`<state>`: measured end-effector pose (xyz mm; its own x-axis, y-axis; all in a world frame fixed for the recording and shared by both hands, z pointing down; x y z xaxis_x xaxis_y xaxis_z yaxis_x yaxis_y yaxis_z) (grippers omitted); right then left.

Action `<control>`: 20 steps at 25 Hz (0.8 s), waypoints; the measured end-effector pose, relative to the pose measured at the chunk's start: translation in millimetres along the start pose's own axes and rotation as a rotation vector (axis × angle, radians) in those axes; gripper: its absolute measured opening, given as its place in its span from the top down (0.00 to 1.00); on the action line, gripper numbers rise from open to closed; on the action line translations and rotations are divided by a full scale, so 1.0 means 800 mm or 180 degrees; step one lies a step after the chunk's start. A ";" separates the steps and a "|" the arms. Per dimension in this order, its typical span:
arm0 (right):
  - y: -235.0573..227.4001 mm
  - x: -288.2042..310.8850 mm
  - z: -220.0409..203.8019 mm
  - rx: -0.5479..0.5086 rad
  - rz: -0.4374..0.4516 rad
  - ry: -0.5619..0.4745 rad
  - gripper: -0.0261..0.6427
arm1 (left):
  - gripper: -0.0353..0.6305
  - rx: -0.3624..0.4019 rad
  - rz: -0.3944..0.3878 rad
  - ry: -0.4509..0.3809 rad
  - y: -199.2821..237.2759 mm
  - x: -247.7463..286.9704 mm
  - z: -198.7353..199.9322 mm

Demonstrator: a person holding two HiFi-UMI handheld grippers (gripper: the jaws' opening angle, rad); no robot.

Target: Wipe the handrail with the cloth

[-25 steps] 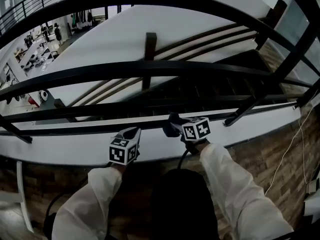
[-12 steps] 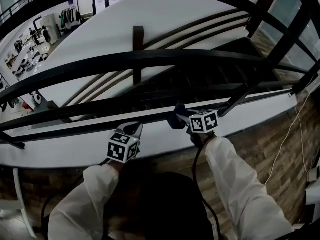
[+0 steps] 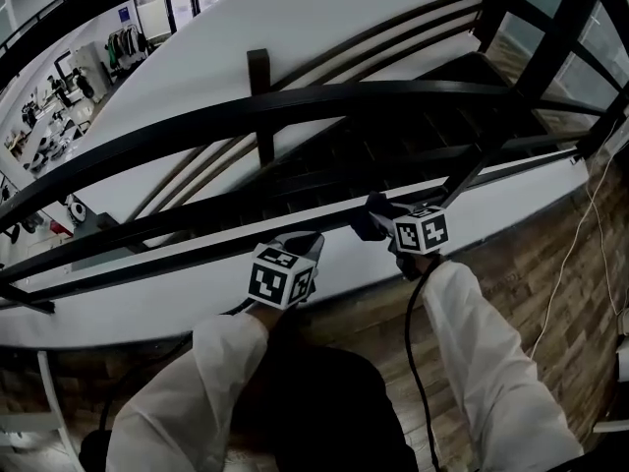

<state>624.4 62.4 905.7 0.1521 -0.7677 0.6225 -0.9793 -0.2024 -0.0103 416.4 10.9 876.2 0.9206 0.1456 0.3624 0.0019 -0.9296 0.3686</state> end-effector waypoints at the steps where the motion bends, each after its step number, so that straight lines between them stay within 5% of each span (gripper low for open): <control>1: -0.009 -0.002 -0.001 -0.0013 -0.0039 0.0003 0.80 | 0.95 -0.0022 -0.0033 -0.0016 -0.004 0.007 0.003; 20: -0.152 -0.022 -0.003 -0.0288 -0.0415 0.0044 0.79 | 0.95 -0.0203 -0.0317 0.0029 -0.031 0.056 0.009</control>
<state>740.2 102.3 897.9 0.2774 -0.7299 0.6247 -0.9595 -0.2437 0.1414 460.5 38.5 877.2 0.9135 0.2394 0.3290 0.0678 -0.8869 0.4569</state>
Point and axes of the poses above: the fingertips, and each gripper's own axes: x forward along the fingers, y to its left, z out of its top, the point moved 6 cm from there along -x, backward along the fingers, and after that the axes turned 14 degrees about -z, right-handed, at the moved point
